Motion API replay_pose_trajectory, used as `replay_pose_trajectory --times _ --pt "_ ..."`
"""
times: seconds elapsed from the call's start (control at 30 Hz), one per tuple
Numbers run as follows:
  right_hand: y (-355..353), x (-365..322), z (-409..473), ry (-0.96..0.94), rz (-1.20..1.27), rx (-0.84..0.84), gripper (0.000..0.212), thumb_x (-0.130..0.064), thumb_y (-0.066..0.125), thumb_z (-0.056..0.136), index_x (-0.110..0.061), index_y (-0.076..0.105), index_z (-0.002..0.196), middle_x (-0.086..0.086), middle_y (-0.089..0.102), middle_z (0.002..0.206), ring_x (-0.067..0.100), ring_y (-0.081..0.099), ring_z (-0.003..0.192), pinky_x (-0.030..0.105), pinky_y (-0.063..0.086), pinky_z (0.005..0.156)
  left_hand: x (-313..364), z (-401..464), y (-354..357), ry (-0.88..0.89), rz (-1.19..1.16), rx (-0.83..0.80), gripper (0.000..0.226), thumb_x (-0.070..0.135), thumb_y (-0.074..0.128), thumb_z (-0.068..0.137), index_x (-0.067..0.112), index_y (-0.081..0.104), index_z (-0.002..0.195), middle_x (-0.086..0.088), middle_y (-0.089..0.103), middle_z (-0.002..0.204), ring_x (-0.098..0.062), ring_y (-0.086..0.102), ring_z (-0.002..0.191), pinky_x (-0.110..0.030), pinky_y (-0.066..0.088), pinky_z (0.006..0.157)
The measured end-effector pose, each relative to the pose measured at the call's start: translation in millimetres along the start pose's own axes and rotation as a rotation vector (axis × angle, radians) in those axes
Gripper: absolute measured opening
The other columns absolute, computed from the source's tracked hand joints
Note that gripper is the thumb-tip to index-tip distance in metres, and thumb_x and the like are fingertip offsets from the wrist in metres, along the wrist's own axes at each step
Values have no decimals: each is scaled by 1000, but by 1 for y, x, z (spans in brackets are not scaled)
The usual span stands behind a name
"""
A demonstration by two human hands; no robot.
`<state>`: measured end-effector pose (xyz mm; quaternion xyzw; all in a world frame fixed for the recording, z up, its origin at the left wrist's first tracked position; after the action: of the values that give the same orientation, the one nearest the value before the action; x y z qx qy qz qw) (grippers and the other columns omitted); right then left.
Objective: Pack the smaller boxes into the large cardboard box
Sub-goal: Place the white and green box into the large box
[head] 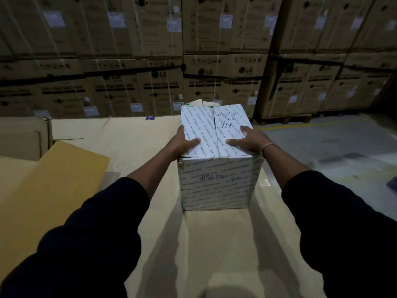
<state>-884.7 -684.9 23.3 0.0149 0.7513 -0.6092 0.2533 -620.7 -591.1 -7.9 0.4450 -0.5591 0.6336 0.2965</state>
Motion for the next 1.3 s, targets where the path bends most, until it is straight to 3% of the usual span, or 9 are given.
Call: replay_pose_trajectory --times 0.13,0.3,0.6,0.7,0.83,1.07,1.3 --pt "5 14 0 -83 127 4 112 -75 70 80 -24 22 166 3 25 171 31 33 153 51 35 120 2 -6 4 16 44 18 89 30 78 92 19 21 161 0 43 156 -16 49 129 -36 44 105" --pt "16 13 -12 -159 167 54 109 -72 74 79 -30 23 166 4 27 171 33 28 155 56 32 120 3 -26 7 78 51 12 82 22 73 96 23 23 160 4 46 157 -15 52 134 -40 47 111" --pt "28 -19 -65 -216 162 90 108 -75 73 78 -35 23 165 5 32 168 33 26 156 57 34 118 -2 -93 -20 162 63 61 81 34 75 94 29 26 159 15 47 155 -4 54 132 -41 47 112" --pt "30 -44 -89 -232 161 147 107 -76 73 77 -38 24 164 7 37 166 33 26 156 53 37 115 0 -123 -43 195 86 109 83 41 76 92 31 28 159 23 47 149 0 53 128 -41 45 113" --pt "28 -85 -132 -255 160 226 106 -77 73 76 -42 24 163 8 36 166 32 25 156 57 34 115 9 -168 -80 238 97 159 88 41 77 92 28 25 161 10 42 161 -14 45 144 -48 41 117" --pt "26 -170 -220 -328 161 336 107 -79 71 77 -45 19 164 7 29 170 34 25 156 61 33 118 20 -261 -156 344 144 220 97 42 72 94 22 10 166 1 20 172 -16 20 157 -48 27 125" --pt "21 -262 -307 -399 188 513 106 -77 75 73 -49 24 162 10 39 163 34 41 147 51 45 109 26 -347 -240 433 195 363 102 49 74 91 24 10 166 4 13 172 -14 16 157 -30 24 119"
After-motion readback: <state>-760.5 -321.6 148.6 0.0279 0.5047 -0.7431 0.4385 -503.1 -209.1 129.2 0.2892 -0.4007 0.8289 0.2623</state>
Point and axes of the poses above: each hand's wrist, its own z-axis towards the middle knuckle, its own y-axis out of the palm, x = y × z, the point moved 3 cm from there along z, towards the middle knuckle
